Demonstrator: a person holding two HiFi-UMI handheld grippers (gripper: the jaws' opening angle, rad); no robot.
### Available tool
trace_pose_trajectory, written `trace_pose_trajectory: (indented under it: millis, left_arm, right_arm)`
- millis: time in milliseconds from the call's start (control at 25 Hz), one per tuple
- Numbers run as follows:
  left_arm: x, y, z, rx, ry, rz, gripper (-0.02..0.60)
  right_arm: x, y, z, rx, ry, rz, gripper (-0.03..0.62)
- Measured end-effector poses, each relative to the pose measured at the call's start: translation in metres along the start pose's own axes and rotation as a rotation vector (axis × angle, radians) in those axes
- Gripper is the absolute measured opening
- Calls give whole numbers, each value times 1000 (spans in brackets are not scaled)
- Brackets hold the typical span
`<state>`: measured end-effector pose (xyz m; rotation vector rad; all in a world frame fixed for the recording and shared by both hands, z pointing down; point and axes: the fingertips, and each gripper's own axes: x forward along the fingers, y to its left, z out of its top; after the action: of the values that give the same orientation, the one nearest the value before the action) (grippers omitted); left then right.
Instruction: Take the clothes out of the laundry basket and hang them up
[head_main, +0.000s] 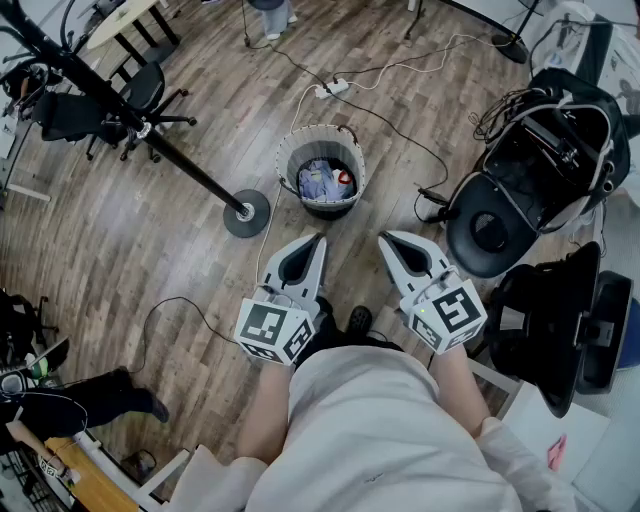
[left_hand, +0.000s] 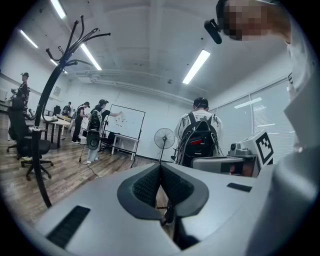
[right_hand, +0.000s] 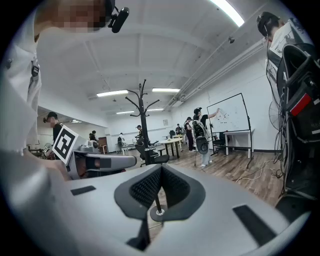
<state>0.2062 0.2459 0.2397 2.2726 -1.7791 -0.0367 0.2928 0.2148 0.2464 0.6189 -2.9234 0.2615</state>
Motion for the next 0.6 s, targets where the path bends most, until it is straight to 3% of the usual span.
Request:
trace_pose_trajectory:
  millis: [600]
  left_arm:
    - [2,-25,-21,13,48,-2,20]
  right_arm:
    - [-22,-4,-18,1,32,1,2]
